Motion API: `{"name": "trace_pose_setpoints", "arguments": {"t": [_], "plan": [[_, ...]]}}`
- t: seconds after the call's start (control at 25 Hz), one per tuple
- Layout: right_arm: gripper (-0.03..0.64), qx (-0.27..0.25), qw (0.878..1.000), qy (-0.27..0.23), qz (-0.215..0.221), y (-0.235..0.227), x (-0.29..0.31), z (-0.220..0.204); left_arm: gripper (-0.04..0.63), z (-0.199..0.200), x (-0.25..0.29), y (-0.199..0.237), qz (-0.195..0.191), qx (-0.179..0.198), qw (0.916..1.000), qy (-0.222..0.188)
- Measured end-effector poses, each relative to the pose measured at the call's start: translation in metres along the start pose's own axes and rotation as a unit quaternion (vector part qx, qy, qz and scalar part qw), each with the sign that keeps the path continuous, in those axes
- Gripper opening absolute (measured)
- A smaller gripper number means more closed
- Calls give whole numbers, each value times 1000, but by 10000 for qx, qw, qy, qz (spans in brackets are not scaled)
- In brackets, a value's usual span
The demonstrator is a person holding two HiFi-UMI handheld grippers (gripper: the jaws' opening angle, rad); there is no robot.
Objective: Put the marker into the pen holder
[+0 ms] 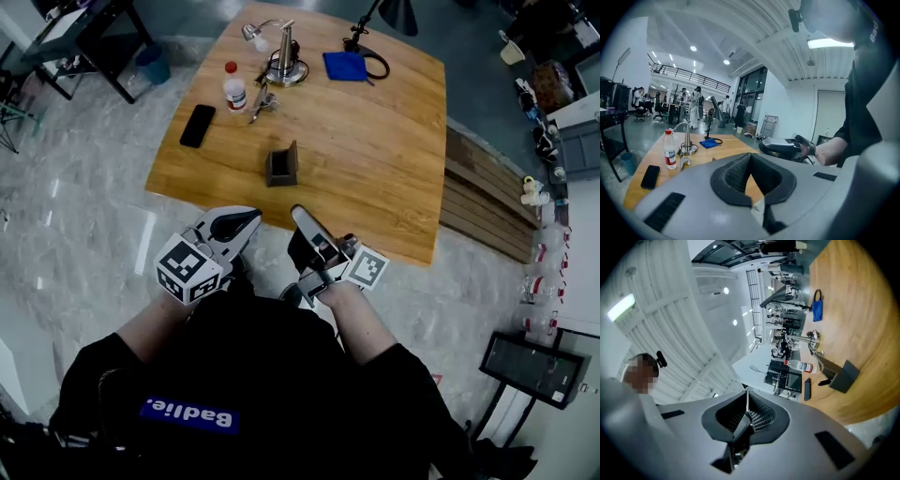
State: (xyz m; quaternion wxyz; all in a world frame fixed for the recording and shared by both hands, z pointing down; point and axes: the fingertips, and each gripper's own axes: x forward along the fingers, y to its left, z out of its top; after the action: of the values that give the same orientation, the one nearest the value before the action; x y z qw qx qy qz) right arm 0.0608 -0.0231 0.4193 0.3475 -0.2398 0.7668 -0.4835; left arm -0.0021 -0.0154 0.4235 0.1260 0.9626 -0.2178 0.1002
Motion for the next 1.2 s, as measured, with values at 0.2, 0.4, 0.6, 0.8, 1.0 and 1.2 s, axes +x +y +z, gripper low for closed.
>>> {"name": "trace_pose_setpoints", "arguments": {"t": [0.2, 0.4, 0.6, 0.8, 1.0, 1.2], "plan": [[6, -1182, 9914, 549, 81, 31, -23, -10, 9, 5, -2, -35, 252, -5, 9997, -75], [6, -2689, 9589, 904, -91, 67, -29, -27, 9, 15, -13, -58, 168, 18, 9996, -232], [6, -3977, 9097, 1095, -485, 88, -23, -37, 9, 26, -26, -67, -111, 102, 9991, -397], [6, -4941, 8534, 1434, -838, 98, -13, -65, 9, 33, -46, -70, -361, 197, 9977, -543], [6, -5419, 8138, 1692, -1243, 85, -8, -85, 8, 28, -60, -69, -532, 301, 9964, -590], [6, -5399, 8108, 1736, -1447, 70, -8, -93, 8, 16, -64, -64, -631, 231, 9963, -537]]}}
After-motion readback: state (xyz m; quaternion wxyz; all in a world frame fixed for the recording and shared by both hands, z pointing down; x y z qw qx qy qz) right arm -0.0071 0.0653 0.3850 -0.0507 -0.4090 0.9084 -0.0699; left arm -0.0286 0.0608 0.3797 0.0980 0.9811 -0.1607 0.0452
